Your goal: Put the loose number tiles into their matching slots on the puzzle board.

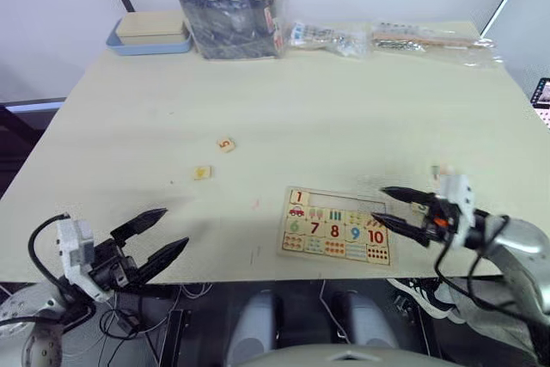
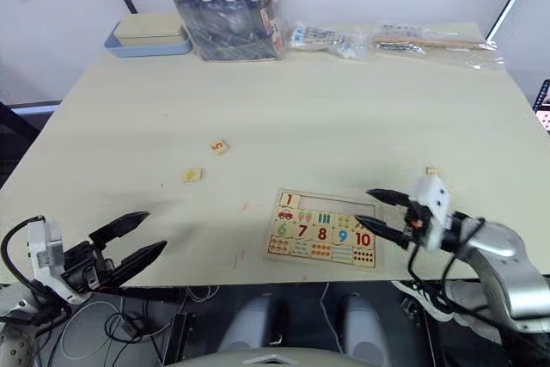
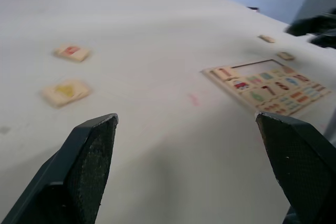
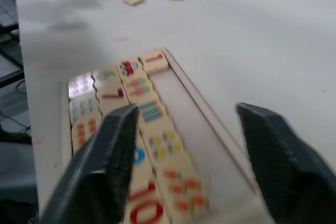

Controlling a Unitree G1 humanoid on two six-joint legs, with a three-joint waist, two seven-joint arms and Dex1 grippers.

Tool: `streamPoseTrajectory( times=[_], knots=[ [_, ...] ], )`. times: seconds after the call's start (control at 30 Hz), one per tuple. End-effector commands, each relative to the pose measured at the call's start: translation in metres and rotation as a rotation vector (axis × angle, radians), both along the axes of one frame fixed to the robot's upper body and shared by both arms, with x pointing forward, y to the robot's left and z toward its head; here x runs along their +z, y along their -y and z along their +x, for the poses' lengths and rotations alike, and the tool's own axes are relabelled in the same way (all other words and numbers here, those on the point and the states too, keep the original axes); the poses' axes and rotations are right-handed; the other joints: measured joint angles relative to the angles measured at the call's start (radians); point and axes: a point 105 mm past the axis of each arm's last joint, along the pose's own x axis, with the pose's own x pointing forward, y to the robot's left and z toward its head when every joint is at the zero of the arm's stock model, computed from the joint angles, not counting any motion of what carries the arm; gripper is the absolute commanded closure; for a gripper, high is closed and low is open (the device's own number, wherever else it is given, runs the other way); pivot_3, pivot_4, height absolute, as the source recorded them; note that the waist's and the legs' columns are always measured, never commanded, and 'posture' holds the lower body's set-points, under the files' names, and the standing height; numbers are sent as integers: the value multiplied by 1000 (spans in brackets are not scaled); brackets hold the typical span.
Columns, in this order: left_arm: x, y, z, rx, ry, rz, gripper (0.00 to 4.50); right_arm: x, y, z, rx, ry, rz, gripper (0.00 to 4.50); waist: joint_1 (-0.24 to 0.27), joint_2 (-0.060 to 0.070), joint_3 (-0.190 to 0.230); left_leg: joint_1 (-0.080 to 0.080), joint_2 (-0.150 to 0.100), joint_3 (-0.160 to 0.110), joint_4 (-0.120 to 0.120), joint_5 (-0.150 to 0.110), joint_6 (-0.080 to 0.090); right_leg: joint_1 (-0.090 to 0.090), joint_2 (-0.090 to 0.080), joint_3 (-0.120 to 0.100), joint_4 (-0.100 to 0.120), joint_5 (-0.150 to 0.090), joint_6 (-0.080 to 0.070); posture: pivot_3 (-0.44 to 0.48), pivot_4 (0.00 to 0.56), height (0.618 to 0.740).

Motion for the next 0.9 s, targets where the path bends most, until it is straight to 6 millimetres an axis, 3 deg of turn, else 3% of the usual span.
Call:
streamPoseTrajectory(
  times=[0.03,0.33,0.43,0.67,0.9],
  knots=[
    [2,-12,0,71,26,0,0,9,29,-10,-93,65,1,153,4,-1,0,0,0,0,0,0,0,0,0,0,0,0,0,0,150,740],
    [-5,-25,4,183,24,-33,0,-17,100,-36,-398,19,-19,67,3,-2,-1,1,1,0,1,0,0,0,0,1,0,-2,3,0,150,740],
    [-7,-24,5,191,22,-42,0,-21,113,-40,-454,10,-18,67,3,-1,-2,1,1,1,1,0,0,0,0,1,0,0,1,0,150,740],
    [-4,-22,13,199,37,-58,0,-18,112,-36,-452,18,-19,67,4,-1,-2,1,1,1,1,0,0,0,0,1,0,0,1,0,150,740],
    [10,-3,19,37,78,-28,0,-5,104,3,-490,37,-93,67,3,-1,-2,1,0,1,1,0,0,-1,0,1,1,0,0,0,150,740]
  ],
)
